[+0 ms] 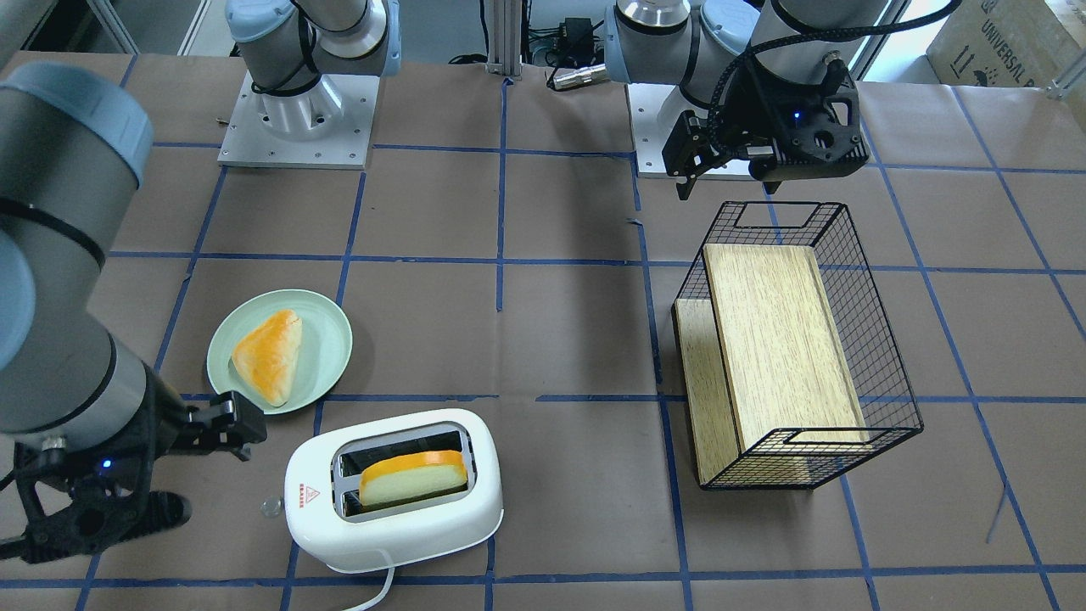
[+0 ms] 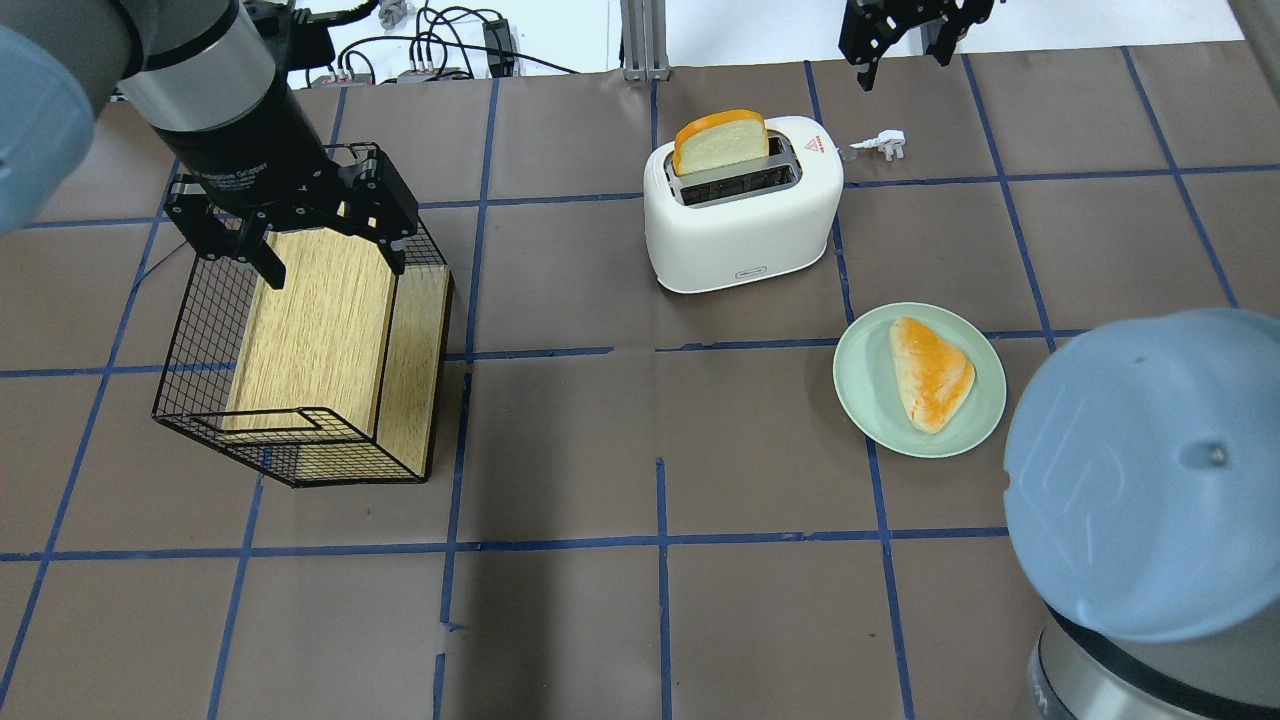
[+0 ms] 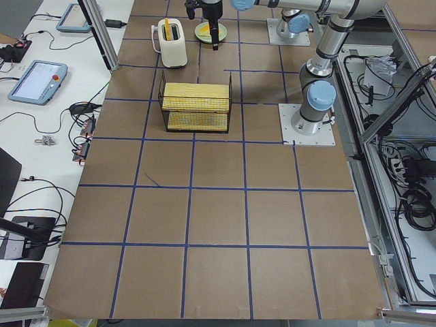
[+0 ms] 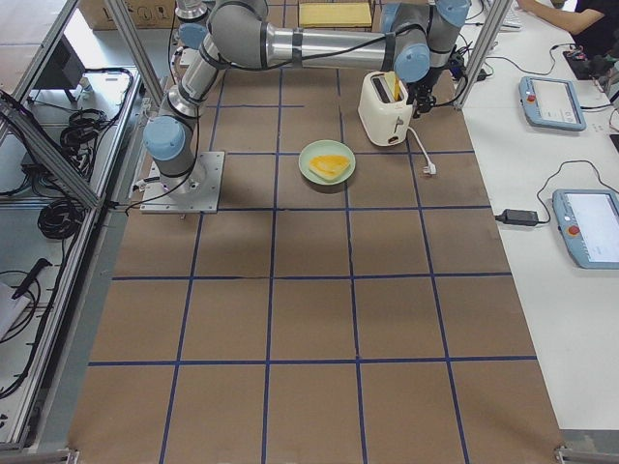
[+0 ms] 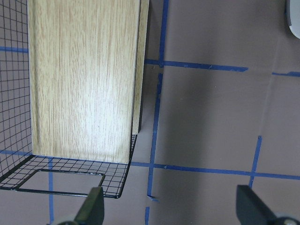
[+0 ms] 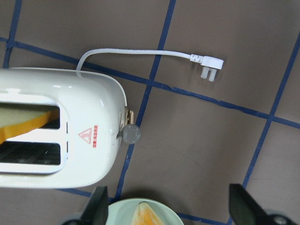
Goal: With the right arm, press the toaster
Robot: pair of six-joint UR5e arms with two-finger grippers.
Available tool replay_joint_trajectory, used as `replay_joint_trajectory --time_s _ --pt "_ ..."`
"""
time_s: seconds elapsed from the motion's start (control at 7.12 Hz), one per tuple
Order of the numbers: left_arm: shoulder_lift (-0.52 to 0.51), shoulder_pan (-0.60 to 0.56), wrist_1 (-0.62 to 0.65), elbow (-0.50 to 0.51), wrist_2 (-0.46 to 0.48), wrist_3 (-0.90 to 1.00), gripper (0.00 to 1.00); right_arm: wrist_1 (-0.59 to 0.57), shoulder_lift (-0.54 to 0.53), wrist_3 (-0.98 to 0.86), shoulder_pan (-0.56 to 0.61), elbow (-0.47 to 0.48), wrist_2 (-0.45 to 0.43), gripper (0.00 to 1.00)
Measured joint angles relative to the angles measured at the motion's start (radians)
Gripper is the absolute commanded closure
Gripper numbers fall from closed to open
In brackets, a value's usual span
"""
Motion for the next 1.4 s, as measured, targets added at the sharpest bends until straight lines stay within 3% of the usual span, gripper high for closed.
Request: replay_joint_trajectory --time_s 0.28,0.56,0.7,1.4 --pt "0.0 0.0 0.0 0.0 0.0 0.0 0.0 0.062 -0.142 -0.005 0.011 0.145 0.02 0.0" --pt "0.0 0.0 0.0 0.0 0.0 0.0 0.0 0.031 -0.321 -0.008 0.008 0.372 0.037 0.0" --pt "0.0 0.0 0.0 0.0 0.0 0.0 0.0 0.023 -0.386 -0.008 0.001 0.43 0.035 0.0" --pt "0.0 0.0 0.0 0.0 0.0 0.0 0.0 0.02 -0.507 -0.004 -0.002 0.485 0.028 0.0"
